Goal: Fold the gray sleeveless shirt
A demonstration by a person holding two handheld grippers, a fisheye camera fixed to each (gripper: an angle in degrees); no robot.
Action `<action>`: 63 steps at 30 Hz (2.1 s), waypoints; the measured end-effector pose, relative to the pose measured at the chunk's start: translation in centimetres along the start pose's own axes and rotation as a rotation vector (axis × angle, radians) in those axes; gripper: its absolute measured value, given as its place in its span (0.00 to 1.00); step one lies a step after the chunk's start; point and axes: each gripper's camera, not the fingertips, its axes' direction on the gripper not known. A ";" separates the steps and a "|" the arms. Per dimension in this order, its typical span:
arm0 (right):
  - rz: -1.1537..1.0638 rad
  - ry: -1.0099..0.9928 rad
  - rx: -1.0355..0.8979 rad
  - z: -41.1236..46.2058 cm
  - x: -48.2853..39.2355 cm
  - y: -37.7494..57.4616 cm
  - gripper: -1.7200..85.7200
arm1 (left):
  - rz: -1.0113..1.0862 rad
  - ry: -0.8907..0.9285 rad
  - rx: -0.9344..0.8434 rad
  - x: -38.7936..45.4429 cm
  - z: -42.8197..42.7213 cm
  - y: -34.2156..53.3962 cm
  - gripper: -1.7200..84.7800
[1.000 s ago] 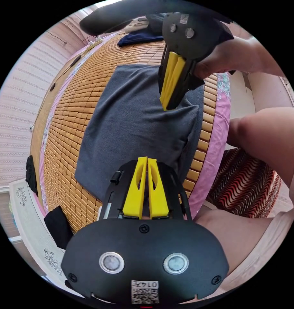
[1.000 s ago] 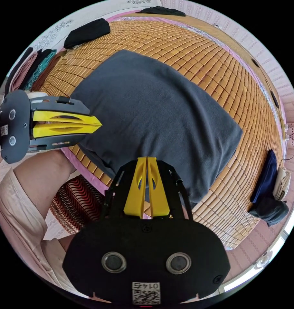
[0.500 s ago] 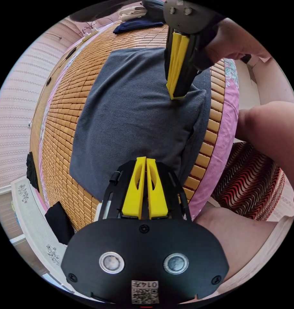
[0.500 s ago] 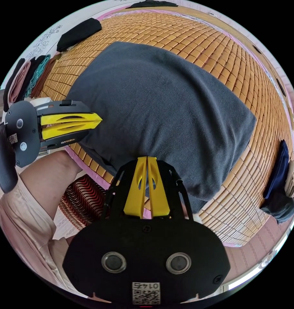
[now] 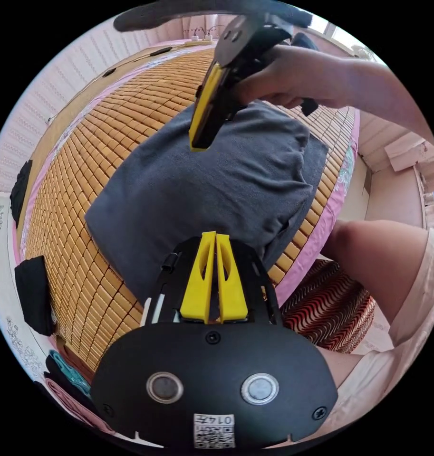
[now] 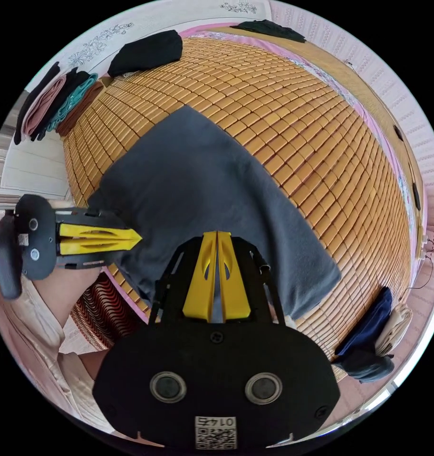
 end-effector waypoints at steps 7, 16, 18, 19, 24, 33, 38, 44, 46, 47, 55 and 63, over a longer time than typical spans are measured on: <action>0.003 0.078 -0.063 1.4 0.7 -4.5 0.01 | 0.019 0.155 0.088 0.9 -1.4 -0.8 0.01; -0.030 0.043 -0.085 -1.1 1.5 -5.1 0.01 | 0.055 0.184 -0.025 2.2 2.1 -2.0 0.01; -0.010 0.077 -0.068 -1.7 2.3 -5.8 0.01 | 0.048 0.197 -0.021 1.8 2.2 -1.8 0.01; -0.014 0.076 -0.099 -1.1 2.4 -6.0 0.01 | 0.048 0.204 -0.015 1.6 2.2 -1.6 0.01; -0.080 0.064 -0.094 -2.3 2.9 -5.3 0.01 | -0.002 0.227 0.004 0.9 2.1 -0.9 0.01; -0.110 0.399 0.044 -7.9 0.9 7.7 0.01 | 0.153 0.186 0.198 2.6 -2.2 1.4 0.01; 0.008 0.421 -0.003 -9.6 3.0 16.0 0.03 | 0.268 0.169 0.243 4.6 -2.8 0.4 0.06; 0.400 0.175 -0.047 -12.4 10.1 28.4 0.14 | 0.282 0.215 0.217 6.6 -2.6 -3.0 0.17; 0.529 0.026 -0.046 -12.8 12.6 32.5 0.14 | 0.310 0.209 0.226 7.4 -2.6 -3.9 0.17; 0.603 -0.077 -0.030 -13.0 14.0 35.0 0.14 | 0.331 0.210 0.221 8.0 -2.5 -4.5 0.17; 0.872 -0.293 0.066 -13.7 20.0 45.1 0.05 | 0.395 0.184 0.159 10.8 -0.5 -8.8 0.24; 0.829 -0.678 0.415 -19.1 25.6 52.6 0.02 | 0.406 0.181 0.120 11.8 -0.4 -11.3 0.20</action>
